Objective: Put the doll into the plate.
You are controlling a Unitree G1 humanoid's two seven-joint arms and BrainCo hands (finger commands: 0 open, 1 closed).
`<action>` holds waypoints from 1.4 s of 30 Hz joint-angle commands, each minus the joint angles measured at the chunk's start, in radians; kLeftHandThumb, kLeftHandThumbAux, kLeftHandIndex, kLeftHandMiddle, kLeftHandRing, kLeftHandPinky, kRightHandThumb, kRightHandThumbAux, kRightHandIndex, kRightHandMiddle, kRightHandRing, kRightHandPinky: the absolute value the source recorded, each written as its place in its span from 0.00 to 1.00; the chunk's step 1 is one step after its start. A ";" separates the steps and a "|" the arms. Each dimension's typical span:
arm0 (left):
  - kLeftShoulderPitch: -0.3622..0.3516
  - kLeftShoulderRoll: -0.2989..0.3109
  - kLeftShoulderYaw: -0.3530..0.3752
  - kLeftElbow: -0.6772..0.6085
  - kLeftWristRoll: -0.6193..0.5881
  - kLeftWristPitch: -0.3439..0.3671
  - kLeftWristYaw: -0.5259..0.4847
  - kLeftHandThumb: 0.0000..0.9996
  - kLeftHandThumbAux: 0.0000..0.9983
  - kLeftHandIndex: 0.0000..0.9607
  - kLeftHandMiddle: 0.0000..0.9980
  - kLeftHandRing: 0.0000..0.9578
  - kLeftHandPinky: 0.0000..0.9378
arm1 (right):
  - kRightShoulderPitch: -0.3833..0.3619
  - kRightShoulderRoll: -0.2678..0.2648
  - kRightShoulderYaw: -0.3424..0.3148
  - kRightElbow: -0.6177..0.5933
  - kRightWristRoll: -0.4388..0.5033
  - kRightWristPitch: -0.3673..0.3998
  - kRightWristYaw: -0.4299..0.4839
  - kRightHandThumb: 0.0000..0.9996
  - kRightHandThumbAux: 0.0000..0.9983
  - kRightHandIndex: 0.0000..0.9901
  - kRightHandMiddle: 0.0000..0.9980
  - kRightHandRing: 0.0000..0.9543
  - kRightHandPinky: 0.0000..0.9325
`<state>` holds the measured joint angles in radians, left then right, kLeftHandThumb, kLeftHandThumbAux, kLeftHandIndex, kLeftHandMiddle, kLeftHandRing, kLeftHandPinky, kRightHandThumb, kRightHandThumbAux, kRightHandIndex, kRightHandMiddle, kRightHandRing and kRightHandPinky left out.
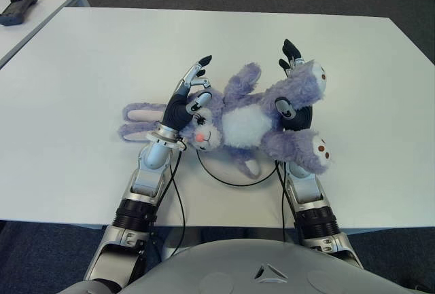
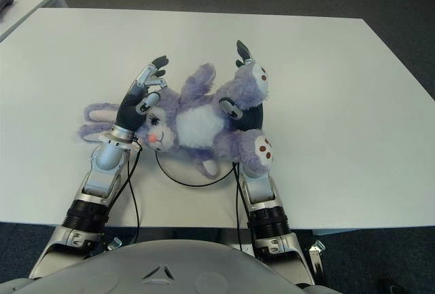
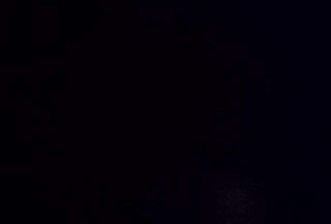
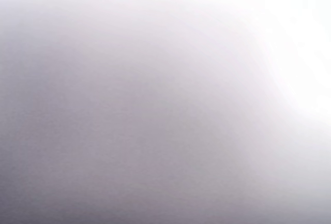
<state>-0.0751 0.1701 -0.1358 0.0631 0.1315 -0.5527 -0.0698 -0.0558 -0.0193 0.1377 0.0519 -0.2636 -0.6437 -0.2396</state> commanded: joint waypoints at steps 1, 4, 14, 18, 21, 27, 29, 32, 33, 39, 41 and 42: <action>-0.026 -0.006 0.003 0.013 -0.008 0.007 -0.016 0.11 0.21 0.00 0.00 0.00 0.00 | 0.033 -0.007 -0.016 0.052 -0.021 0.022 -0.002 0.07 0.27 0.00 0.00 0.00 0.00; -0.027 -0.006 0.012 0.009 -0.007 0.014 -0.011 0.10 0.21 0.00 0.00 0.00 0.00 | 0.027 -0.010 -0.024 0.053 -0.017 0.017 0.003 0.07 0.28 0.00 0.00 0.00 0.00; -0.014 -0.009 0.027 -0.060 -0.025 0.085 -0.020 0.04 0.20 0.00 0.00 0.00 0.00 | 0.012 -0.020 -0.044 0.054 0.033 0.015 0.051 0.05 0.29 0.00 0.00 0.00 0.00; -0.017 -0.006 0.032 -0.089 -0.049 0.131 -0.038 0.02 0.18 0.00 0.00 0.00 0.00 | 0.002 -0.025 -0.051 0.053 0.068 0.023 0.084 0.04 0.29 0.00 0.00 0.00 0.00; -0.032 -0.006 0.038 -0.099 -0.067 0.158 -0.051 0.01 0.17 0.00 0.00 0.00 0.00 | 0.000 -0.023 -0.054 0.053 0.088 0.027 0.105 0.04 0.29 0.00 0.00 0.00 0.00; -0.036 -0.004 0.047 -0.125 -0.079 0.205 -0.063 0.00 0.16 0.00 0.00 0.00 0.00 | -0.015 -0.021 -0.071 0.045 0.136 0.049 0.140 0.04 0.29 0.00 0.00 0.00 0.00; -0.027 -0.001 0.053 -0.137 -0.082 0.217 -0.063 0.00 0.14 0.00 0.00 0.00 0.00 | -0.024 -0.018 -0.078 0.043 0.147 0.059 0.146 0.04 0.28 0.00 0.00 0.00 0.00; -0.024 0.001 0.059 -0.144 -0.086 0.228 -0.065 0.00 0.14 0.00 0.00 0.00 0.00 | -0.033 -0.013 -0.086 0.038 0.156 0.071 0.152 0.04 0.27 0.00 0.00 0.00 0.00; -0.025 0.001 0.062 -0.144 -0.087 0.231 -0.065 0.00 0.14 0.00 0.00 0.00 0.00 | -0.038 -0.011 -0.089 0.034 0.159 0.078 0.152 0.04 0.26 0.00 0.00 0.00 0.00; -0.051 0.007 0.090 -0.123 -0.118 0.235 -0.076 0.00 0.13 0.00 0.00 0.00 0.00 | -0.051 -0.003 -0.104 0.012 0.169 0.110 0.155 0.02 0.23 0.00 0.00 0.00 0.00; -0.058 0.008 0.097 -0.118 -0.123 0.233 -0.079 0.01 0.13 0.00 0.00 0.00 0.00 | -0.054 -0.003 -0.108 0.007 0.173 0.119 0.158 0.01 0.23 0.00 0.00 0.00 0.00; -0.063 0.010 0.101 -0.113 -0.122 0.228 -0.079 0.01 0.12 0.00 0.00 0.00 0.00 | -0.057 -0.003 -0.111 0.006 0.177 0.123 0.161 0.01 0.23 0.00 0.00 0.00 0.00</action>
<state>-0.1202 0.1708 -0.0471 -0.0704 0.0216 -0.3303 -0.1316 -0.0930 -0.0155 0.0424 0.0517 -0.1098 -0.5499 -0.0864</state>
